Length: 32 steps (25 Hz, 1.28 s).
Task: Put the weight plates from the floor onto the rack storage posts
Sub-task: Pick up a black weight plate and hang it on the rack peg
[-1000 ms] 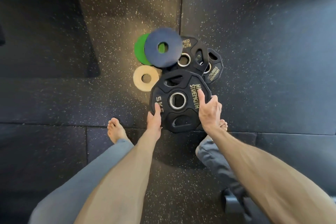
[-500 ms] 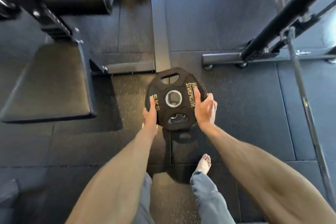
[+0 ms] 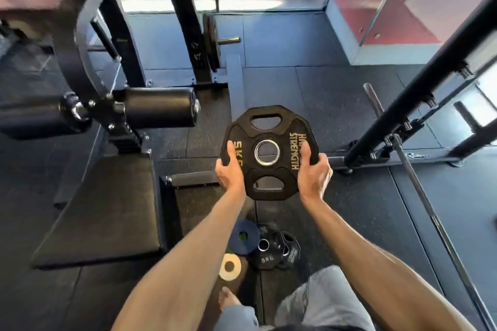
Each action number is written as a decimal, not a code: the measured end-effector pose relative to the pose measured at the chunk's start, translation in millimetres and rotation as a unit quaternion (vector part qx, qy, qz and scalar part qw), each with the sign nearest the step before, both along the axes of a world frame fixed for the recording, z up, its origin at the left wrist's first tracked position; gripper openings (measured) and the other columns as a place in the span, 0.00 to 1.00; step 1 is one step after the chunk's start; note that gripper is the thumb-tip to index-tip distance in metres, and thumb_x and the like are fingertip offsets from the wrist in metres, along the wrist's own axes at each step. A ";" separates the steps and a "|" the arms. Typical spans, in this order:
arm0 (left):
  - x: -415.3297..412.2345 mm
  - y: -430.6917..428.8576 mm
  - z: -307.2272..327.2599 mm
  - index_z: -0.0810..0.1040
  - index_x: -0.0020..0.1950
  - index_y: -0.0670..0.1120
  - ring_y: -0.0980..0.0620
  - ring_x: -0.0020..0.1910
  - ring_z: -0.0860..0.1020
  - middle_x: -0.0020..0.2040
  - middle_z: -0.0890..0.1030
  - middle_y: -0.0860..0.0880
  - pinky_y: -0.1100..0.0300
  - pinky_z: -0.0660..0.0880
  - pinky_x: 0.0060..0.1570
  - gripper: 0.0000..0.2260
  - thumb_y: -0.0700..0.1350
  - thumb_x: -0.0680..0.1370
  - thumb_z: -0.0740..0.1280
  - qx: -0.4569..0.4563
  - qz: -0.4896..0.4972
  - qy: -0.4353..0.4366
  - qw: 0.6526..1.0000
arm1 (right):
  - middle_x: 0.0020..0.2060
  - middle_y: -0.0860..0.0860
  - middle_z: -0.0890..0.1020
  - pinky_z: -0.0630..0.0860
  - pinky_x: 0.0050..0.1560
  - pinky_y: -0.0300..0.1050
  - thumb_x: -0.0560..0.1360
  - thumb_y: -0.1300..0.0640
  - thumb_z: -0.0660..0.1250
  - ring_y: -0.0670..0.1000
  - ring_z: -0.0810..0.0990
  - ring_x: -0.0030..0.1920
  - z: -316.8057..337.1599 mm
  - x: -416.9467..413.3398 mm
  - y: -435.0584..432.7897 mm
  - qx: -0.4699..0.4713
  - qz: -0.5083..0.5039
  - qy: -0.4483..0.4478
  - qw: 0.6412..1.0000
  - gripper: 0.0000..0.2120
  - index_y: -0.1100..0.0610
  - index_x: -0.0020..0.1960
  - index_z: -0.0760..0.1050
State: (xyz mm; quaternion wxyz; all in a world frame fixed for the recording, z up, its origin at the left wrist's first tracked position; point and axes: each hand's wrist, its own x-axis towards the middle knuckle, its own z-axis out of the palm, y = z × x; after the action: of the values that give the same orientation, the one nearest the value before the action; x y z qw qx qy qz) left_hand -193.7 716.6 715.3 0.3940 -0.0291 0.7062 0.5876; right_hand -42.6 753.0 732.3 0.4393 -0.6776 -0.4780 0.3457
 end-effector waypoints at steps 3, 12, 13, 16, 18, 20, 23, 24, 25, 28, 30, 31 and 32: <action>-27.7 56.3 37.6 0.65 0.77 0.45 0.43 0.71 0.71 0.74 0.70 0.43 0.45 0.69 0.70 0.41 0.71 0.74 0.62 0.052 -0.045 0.041 0.997 | 0.36 0.49 0.76 0.67 0.32 0.32 0.79 0.42 0.64 0.43 0.71 0.34 41.7 -21.5 56.1 0.051 -0.008 0.002 0.999 0.21 0.62 0.45 0.74; -100.3 334.8 214.0 0.75 0.67 0.49 0.55 0.58 0.80 0.59 0.81 0.53 0.54 0.76 0.62 0.26 0.65 0.78 0.62 0.288 -0.161 0.234 0.915 | 0.44 0.48 0.81 0.71 0.37 0.27 0.79 0.40 0.62 0.43 0.79 0.42 204.2 -53.3 334.6 0.241 0.016 0.116 0.963 0.22 0.59 0.53 0.77; -98.5 374.4 234.8 0.75 0.66 0.49 0.57 0.57 0.80 0.58 0.81 0.54 0.58 0.76 0.60 0.23 0.63 0.79 0.62 0.307 -0.158 0.245 0.906 | 0.46 0.49 0.83 0.75 0.41 0.28 0.79 0.39 0.62 0.45 0.81 0.45 219.1 -51.6 378.4 0.256 0.022 0.136 0.957 0.23 0.60 0.56 0.78; -86.8 483.0 287.5 0.75 0.63 0.51 0.62 0.54 0.79 0.55 0.80 0.58 0.66 0.76 0.55 0.17 0.60 0.81 0.61 0.347 -0.149 0.267 0.887 | 0.47 0.49 0.85 0.82 0.46 0.43 0.79 0.38 0.62 0.47 0.84 0.47 262.9 -42.2 488.8 0.295 0.022 0.172 0.940 0.23 0.58 0.56 0.79; -73.7 549.8 311.9 0.75 0.61 0.51 0.67 0.50 0.79 0.53 0.80 0.59 0.73 0.75 0.46 0.15 0.59 0.82 0.61 0.366 -0.147 0.264 0.880 | 0.45 0.49 0.86 0.83 0.45 0.46 0.79 0.39 0.62 0.49 0.85 0.46 288.0 -31.6 552.8 0.311 0.024 0.186 0.932 0.20 0.56 0.54 0.79; -59.0 605.0 329.3 0.76 0.61 0.51 0.69 0.47 0.78 0.52 0.80 0.59 0.76 0.74 0.42 0.14 0.58 0.82 0.61 0.376 -0.150 0.268 0.874 | 0.45 0.50 0.85 0.83 0.45 0.47 0.80 0.41 0.62 0.50 0.85 0.47 304.0 -19.0 603.5 0.328 0.021 0.197 0.924 0.16 0.53 0.53 0.78; -41.1 698.4 338.6 0.77 0.57 0.55 0.64 0.50 0.80 0.53 0.82 0.57 0.69 0.76 0.46 0.11 0.59 0.81 0.61 0.398 -0.179 0.258 0.862 | 0.46 0.47 0.85 0.81 0.42 0.41 0.80 0.42 0.62 0.47 0.85 0.47 314.2 1.1 680.7 0.347 0.003 0.192 0.918 0.12 0.48 0.52 0.77; -35.7 730.5 338.9 0.77 0.55 0.56 0.63 0.50 0.81 0.53 0.83 0.56 0.68 0.76 0.46 0.11 0.60 0.81 0.61 0.407 -0.189 0.253 0.857 | 0.46 0.45 0.84 0.80 0.41 0.38 0.80 0.42 0.61 0.45 0.85 0.47 314.2 7.4 706.6 0.351 -0.010 0.188 0.917 0.12 0.49 0.54 0.77; -30.3 762.1 338.4 0.77 0.55 0.56 0.61 0.50 0.81 0.53 0.83 0.56 0.67 0.75 0.46 0.11 0.60 0.81 0.61 0.414 -0.200 0.254 0.851 | 0.46 0.45 0.84 0.80 0.41 0.36 0.80 0.43 0.61 0.44 0.85 0.46 313.2 14.4 732.5 0.359 -0.023 0.184 0.915 0.14 0.51 0.55 0.77; -11.4 869.0 335.5 0.78 0.57 0.53 0.59 0.50 0.82 0.53 0.84 0.54 0.64 0.76 0.47 0.14 0.61 0.81 0.61 0.439 -0.248 0.225 0.834 | 0.47 0.47 0.85 0.79 0.42 0.36 0.80 0.42 0.61 0.43 0.84 0.47 311.8 35.1 822.1 0.385 -0.066 0.159 0.907 0.19 0.57 0.59 0.78; 2.0 943.1 334.8 0.78 0.58 0.52 0.60 0.51 0.82 0.54 0.84 0.54 0.63 0.76 0.48 0.15 0.60 0.81 0.61 0.461 -0.288 0.202 0.815 | 0.48 0.49 0.85 0.78 0.41 0.34 0.81 0.44 0.61 0.42 0.84 0.46 312.5 46.8 880.2 0.404 -0.094 0.148 0.898 0.18 0.58 0.58 0.77; 10.5 983.9 338.7 0.78 0.58 0.53 0.60 0.51 0.82 0.54 0.84 0.55 0.63 0.77 0.49 0.14 0.60 0.81 0.61 0.472 -0.307 0.195 0.803 | 0.48 0.49 0.85 0.78 0.41 0.35 0.81 0.44 0.61 0.43 0.84 0.46 314.7 54.2 910.3 0.416 -0.117 0.146 0.890 0.18 0.59 0.58 0.77; 19.2 1018.1 341.9 0.78 0.58 0.54 0.60 0.52 0.82 0.54 0.84 0.55 0.61 0.77 0.51 0.13 0.59 0.81 0.62 0.478 -0.324 0.187 0.795 | 0.48 0.50 0.85 0.79 0.42 0.37 0.81 0.44 0.61 0.45 0.85 0.47 317.2 60.9 934.9 0.418 -0.141 0.141 0.886 0.19 0.59 0.59 0.77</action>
State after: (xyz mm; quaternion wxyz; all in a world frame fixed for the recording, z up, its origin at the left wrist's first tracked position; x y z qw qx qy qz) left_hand -174.5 1734.7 1057.2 0.3850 0.5039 0.3631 0.6827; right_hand 18.2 1688.0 1049.5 0.7885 -0.4357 -0.4110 0.1399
